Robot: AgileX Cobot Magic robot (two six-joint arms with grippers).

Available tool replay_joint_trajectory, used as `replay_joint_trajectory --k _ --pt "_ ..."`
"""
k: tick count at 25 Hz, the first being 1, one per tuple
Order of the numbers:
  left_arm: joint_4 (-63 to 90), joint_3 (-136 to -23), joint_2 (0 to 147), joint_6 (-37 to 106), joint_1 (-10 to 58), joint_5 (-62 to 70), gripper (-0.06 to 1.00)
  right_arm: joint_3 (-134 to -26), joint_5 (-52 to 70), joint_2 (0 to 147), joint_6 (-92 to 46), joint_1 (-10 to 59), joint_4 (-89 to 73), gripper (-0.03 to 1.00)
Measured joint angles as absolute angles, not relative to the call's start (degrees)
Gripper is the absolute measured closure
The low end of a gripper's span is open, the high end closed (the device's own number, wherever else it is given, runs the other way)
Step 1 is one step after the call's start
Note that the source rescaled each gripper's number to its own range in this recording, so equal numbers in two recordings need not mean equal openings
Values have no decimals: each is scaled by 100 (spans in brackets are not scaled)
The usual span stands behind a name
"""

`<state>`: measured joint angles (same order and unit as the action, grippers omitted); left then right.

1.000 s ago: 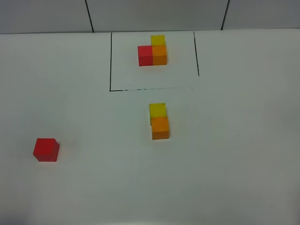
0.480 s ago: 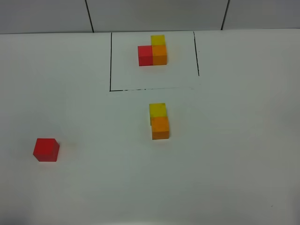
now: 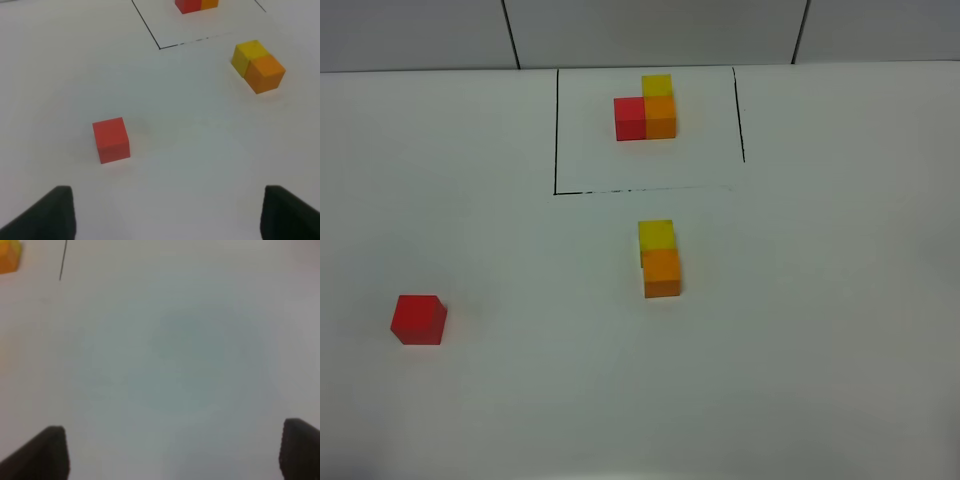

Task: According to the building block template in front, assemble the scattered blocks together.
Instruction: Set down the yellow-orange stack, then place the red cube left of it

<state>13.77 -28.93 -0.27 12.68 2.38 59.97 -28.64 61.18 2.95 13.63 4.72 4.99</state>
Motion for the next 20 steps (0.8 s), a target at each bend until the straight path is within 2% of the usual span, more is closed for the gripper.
replay_joint_trajectory --k 20 --pt "1377 -2893 -27 1268 238 5997 25 -2864 6097 295 613 310 325 17"
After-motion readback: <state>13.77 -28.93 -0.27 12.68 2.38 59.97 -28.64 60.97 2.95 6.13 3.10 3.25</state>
